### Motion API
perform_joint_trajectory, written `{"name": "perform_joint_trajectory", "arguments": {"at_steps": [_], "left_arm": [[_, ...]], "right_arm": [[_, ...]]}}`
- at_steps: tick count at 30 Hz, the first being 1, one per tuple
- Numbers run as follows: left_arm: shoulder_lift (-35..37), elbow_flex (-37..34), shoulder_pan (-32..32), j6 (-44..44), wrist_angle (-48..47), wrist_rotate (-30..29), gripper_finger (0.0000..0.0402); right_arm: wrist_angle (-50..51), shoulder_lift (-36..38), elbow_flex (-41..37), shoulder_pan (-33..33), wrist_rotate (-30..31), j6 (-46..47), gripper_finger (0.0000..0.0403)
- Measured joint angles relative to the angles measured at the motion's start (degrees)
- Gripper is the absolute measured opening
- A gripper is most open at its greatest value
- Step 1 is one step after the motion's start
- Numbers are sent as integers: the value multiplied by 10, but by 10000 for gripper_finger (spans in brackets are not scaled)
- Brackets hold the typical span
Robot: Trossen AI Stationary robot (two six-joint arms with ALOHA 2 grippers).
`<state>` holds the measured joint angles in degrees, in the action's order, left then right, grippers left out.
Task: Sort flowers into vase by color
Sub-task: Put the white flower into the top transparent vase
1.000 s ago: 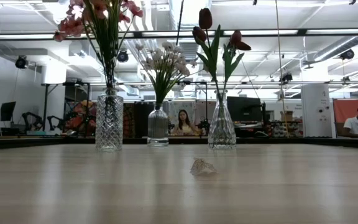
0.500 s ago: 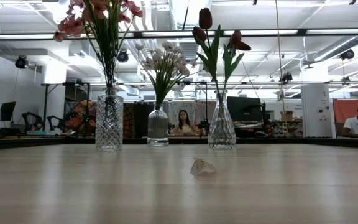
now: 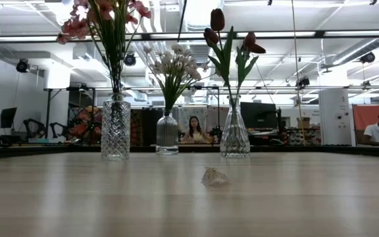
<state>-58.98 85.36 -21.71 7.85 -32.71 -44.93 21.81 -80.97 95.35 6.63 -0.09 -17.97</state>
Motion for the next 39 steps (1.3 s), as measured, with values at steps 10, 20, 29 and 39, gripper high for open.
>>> {"name": "perform_joint_trajectory", "arguments": {"at_steps": [10, 20, 29, 39], "left_arm": [[1, -4, -10, -29, -48, 3, 0], [30, -48, -10, -30, -63, -2, 0], [84, -129, -10, 6, -11, -10, 0], [108, -150, -10, 23, 17, -11, 0]], "right_arm": [[-28, -72, 0, 3, -5, -58, 18], [-63, -101, -22, 30, -47, -96, 18], [-119, -132, -39, 68, -50, -129, 18], [-113, -148, -59, 83, -59, -113, 18]]}}
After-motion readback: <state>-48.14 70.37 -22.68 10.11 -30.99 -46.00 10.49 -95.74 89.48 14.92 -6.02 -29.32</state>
